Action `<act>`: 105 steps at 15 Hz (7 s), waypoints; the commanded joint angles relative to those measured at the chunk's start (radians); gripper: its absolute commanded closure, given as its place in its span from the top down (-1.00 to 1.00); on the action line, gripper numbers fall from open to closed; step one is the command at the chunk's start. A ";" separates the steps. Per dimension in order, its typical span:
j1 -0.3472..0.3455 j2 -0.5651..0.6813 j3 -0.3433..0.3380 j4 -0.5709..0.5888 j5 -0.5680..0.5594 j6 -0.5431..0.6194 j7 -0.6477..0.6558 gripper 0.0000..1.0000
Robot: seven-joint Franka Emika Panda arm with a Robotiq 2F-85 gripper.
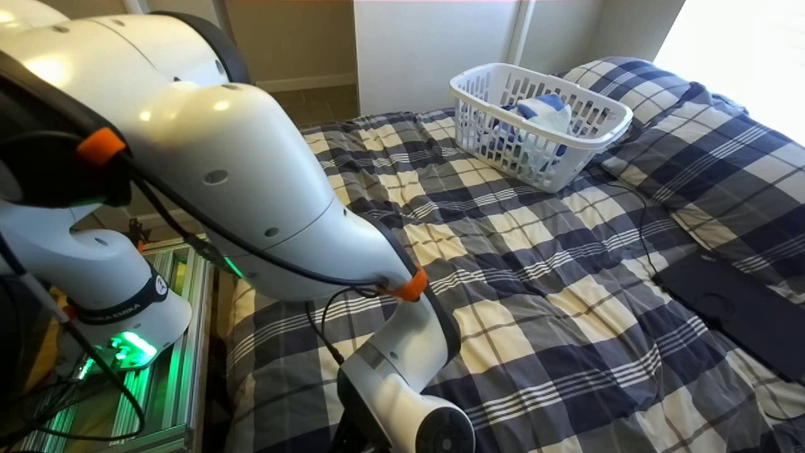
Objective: Pick up the bottom right corner of the duvet and put it on the bed
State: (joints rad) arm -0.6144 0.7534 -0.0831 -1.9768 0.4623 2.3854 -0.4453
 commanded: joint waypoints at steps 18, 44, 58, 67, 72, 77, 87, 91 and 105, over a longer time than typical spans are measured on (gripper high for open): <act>-0.002 -0.040 -0.118 -0.075 -0.085 0.042 0.190 1.00; 0.015 0.012 -0.068 0.034 -0.113 -0.015 0.211 -0.99; 0.335 -0.523 -0.260 -0.549 -0.496 0.546 0.286 -0.99; 0.800 -0.658 -0.734 -0.589 -1.051 0.604 0.533 -0.99; 0.878 -0.625 -0.821 -0.585 -1.222 0.587 0.613 -0.96; 0.921 -0.680 -0.853 -0.585 -1.287 0.571 0.649 -0.96; 1.027 -0.761 -0.827 -0.448 -1.485 0.420 0.735 -0.99; 0.856 -0.791 -0.511 -0.373 -1.558 0.299 0.766 -0.99; 0.681 -0.839 0.034 -0.134 -1.531 0.033 0.583 -0.99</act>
State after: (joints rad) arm 0.0766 -0.0219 -0.1118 -2.1820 -1.0349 2.4585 0.2244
